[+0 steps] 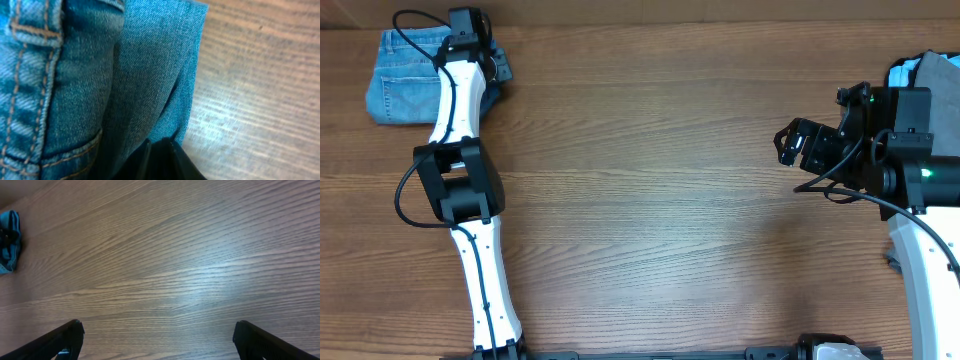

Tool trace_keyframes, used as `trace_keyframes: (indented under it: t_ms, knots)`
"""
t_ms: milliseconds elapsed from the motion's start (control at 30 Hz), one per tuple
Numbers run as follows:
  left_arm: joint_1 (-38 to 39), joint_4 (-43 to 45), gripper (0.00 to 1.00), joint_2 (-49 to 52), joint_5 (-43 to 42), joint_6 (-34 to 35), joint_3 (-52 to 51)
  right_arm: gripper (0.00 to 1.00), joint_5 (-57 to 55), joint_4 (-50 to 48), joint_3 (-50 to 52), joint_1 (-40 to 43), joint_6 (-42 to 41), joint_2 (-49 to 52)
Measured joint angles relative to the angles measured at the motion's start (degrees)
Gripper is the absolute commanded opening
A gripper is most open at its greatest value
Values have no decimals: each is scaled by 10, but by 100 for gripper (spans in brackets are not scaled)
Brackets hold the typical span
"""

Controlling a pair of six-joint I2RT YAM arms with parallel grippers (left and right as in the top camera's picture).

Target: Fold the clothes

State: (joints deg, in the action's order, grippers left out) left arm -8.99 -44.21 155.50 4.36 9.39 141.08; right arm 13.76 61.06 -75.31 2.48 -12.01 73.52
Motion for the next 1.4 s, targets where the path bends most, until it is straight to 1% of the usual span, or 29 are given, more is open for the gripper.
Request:
trace_keyframes:
  t_ms: [100, 167, 267, 333, 367, 533, 633, 667, 733, 800, 867, 900, 933, 967, 1067, 1133, 1167, 1233, 1267, 1400]
  knots:
    - [0, -20, 18, -2, 0, -5, 3, 100, 0, -2, 0, 0, 0, 0]
    - [-1, -35, 20, -7, 0, -5, 3, 100, 0, -5, 0, 0, 0, 0]
    - [-2, -49, 33, -14, -5, -2, 2, 100, 0, -9, 0, 0, 0, 0]
    - [-3, -55, 44, -25, -13, 3, -2, 100, 0, -10, 0, 0, 0, 0]
    - [-3, -57, 47, -34, -16, 7, -4, 100, 0, -10, 0, 0, 0, 0]
    - [-5, -87, 49, -101, -22, 28, -6, 100, 0, -9, 0, 0, 0, 0]
    - [-8, -145, 50, -162, -22, 41, -6, 100, 0, -7, 0, 0, 0, 0]
    - [-8, -170, 48, -185, -22, 42, -6, 100, 0, -7, 0, 0, 0, 0]
    - [-10, -217, 38, -218, -20, 42, -5, 100, 0, -6, 0, 0, 0, 0]
    - [-14, -271, 31, -243, -13, 42, -1, 100, 0, -6, 0, 0, 0, 0]
    - [-19, -322, 31, -250, -2, 42, 1, 100, 0, -6, 0, 0, 0, 0]
    - [-21, -344, 38, -250, 5, 42, 1, 100, 0, -6, 0, 0, 0, 0]
    - [-25, -363, 41, -246, 12, 41, 1, 100, 0, -6, 0, 0, 0, 0]
    - [-29, -373, 41, -241, 19, 43, 1, 100, 0, -6, 0, 0, 0, 0]
    - [-45, -375, 29, -217, 47, 57, -1, 100, 0, -5, 0, 0, 0, 0]
    - [-60, -367, 25, -200, 58, 61, -1, 100, 0, -4, 0, 0, 0, 0]
    - [-68, -363, 18, -192, 62, 62, -2, 100, 0, -3, 0, 0, 1, 0]
    - [-86, -358, 9, -176, 64, 69, -2, 100, 0, -1, 0, 0, 0, 0]
    - [-98, -358, 6, -166, 64, 70, -2, 100, 0, 0, 0, 0, 0, 0]
    - [-132, -358, 4, -130, 64, 70, -2, 100, 0, 0, 0, 0, 0, 0]
